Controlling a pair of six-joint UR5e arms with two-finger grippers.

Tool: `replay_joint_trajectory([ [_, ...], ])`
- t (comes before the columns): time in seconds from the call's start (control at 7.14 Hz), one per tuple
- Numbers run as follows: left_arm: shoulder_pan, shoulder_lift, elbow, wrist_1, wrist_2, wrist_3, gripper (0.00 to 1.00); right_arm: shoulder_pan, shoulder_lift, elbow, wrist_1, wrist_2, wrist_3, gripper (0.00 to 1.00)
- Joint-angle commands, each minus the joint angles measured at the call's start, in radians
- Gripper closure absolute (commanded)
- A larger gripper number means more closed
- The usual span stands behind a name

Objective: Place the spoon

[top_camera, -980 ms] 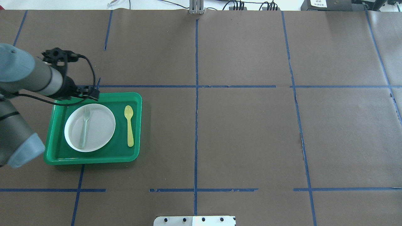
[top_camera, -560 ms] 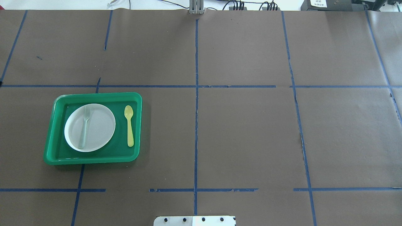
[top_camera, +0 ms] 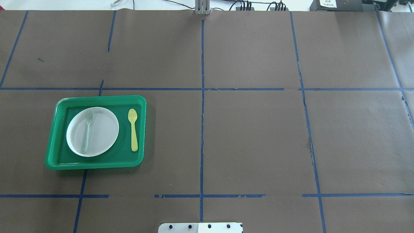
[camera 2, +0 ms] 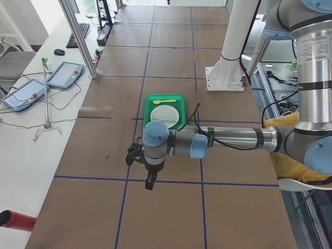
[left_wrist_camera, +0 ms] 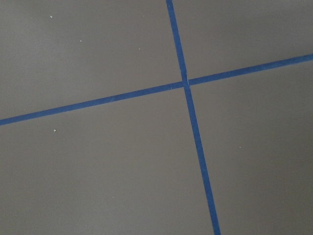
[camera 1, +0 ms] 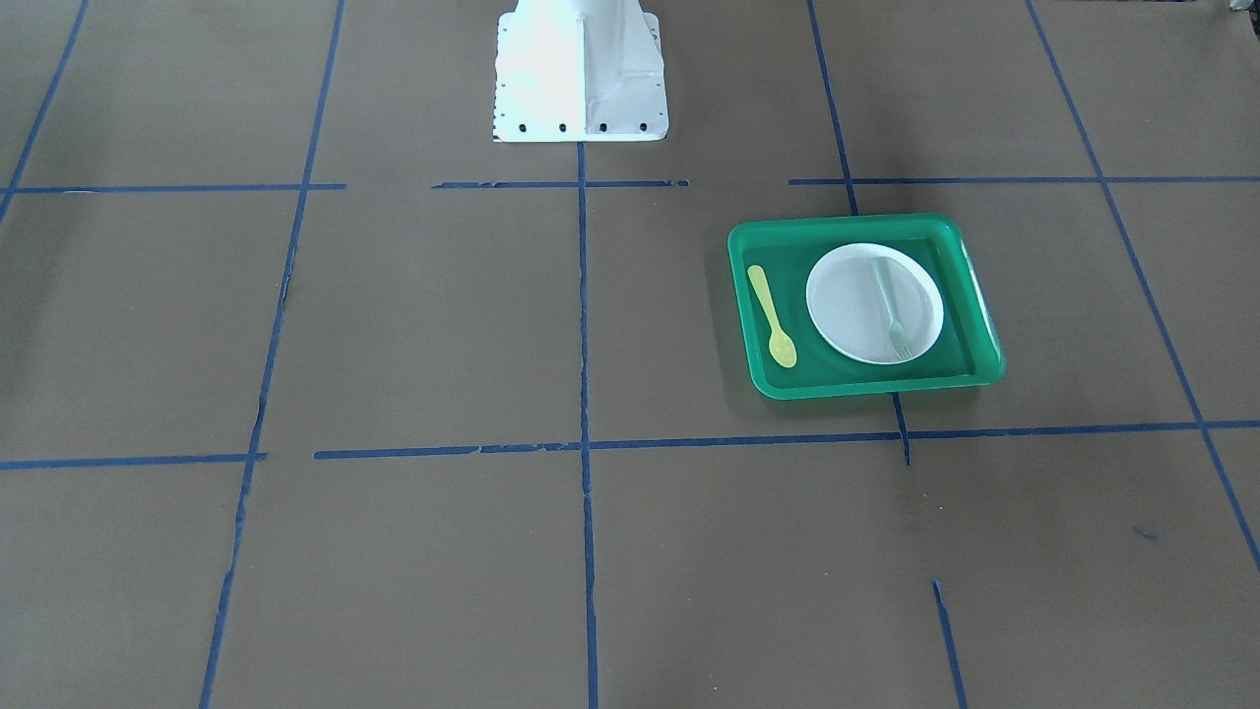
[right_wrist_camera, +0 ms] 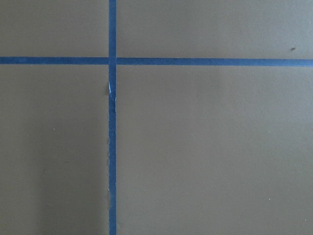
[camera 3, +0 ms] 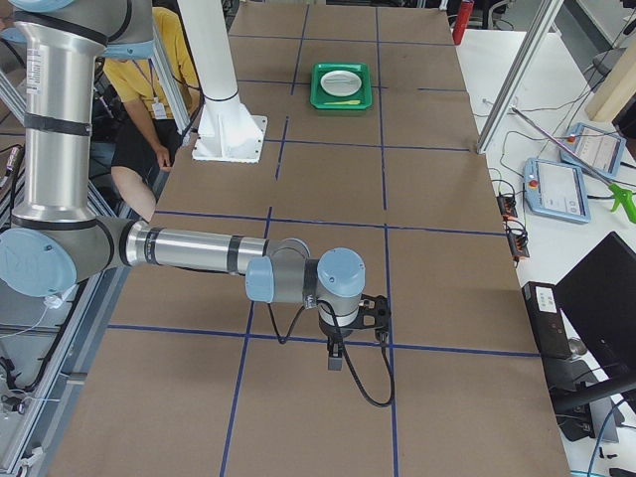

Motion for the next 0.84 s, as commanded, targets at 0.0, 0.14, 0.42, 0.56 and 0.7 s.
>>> replay_joint_trajectory([
  [0.0,-0.034,0.025,0.002,0.013,-0.035,0.017,0.00,0.000,0.000,0.000,0.000,0.000,0.000,0.00],
  [0.14,-0.038,0.022,0.004,0.010,-0.035,0.017,0.00,0.000,0.000,0.000,0.001,0.000,0.000,0.00],
  [0.42,-0.041,0.019,0.010,0.010,-0.041,0.015,0.00,0.000,0.000,0.000,0.000,0.000,0.000,0.00],
  [0.56,-0.041,0.019,0.013,0.010,-0.032,0.014,0.00,0.000,0.000,0.000,0.000,0.000,0.000,0.00],
  [0.7,-0.041,0.019,0.011,0.010,-0.035,0.017,0.00,0.000,0.000,0.000,0.000,0.000,0.000,0.00],
])
